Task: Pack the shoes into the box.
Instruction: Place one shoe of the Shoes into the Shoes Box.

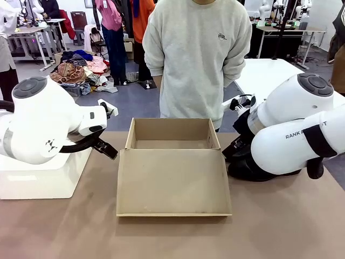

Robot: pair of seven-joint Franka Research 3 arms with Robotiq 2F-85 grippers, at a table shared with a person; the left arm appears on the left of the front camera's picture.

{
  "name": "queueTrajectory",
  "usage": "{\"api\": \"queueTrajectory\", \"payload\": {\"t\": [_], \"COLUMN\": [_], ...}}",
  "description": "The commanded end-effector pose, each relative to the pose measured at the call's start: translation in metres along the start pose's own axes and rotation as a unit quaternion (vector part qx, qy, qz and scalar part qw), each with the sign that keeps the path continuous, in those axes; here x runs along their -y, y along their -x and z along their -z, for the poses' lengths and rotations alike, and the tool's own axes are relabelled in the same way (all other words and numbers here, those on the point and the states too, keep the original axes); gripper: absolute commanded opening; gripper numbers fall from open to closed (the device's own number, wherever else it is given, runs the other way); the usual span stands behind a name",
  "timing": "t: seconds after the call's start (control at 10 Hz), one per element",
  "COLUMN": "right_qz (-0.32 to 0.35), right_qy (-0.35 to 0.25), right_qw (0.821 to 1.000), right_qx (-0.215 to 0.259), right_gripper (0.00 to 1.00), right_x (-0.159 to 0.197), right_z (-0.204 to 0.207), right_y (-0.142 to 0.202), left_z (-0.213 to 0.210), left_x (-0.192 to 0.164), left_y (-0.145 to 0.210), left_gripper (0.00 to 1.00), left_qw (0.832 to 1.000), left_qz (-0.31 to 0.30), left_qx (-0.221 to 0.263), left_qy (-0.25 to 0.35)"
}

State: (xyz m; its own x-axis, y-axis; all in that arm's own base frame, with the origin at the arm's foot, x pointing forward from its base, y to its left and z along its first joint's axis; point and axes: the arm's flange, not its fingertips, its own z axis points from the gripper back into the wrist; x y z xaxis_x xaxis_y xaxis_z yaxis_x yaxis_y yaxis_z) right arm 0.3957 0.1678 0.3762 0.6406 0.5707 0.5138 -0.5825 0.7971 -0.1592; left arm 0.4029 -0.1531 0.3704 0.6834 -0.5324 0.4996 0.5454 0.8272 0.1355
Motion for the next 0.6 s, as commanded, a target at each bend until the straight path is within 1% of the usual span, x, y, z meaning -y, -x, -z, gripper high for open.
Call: {"api": "queueTrajectory", "payload": {"t": [0.0,0.5], "right_qz": [0.000,0.000], "right_qy": [0.000,0.000], "right_qw": [1.000,1.000], "right_qx": [0.000,0.000], "right_gripper": [1.00,1.00], "right_x": [-0.0001,-0.0001], "right_z": [0.0000,0.0000], "right_y": [0.0000,0.0000], "left_z": [0.0000,0.0000], "left_x": [-0.0009,-0.0009], "left_y": [0.0002,0.0002], "left_gripper": [1.00,1.00], "left_qw": [1.000,1.000], "left_qz": [-0.001,-0.001], "left_qx": [0.000,0.000], "left_qy": [0.000,0.000]}}
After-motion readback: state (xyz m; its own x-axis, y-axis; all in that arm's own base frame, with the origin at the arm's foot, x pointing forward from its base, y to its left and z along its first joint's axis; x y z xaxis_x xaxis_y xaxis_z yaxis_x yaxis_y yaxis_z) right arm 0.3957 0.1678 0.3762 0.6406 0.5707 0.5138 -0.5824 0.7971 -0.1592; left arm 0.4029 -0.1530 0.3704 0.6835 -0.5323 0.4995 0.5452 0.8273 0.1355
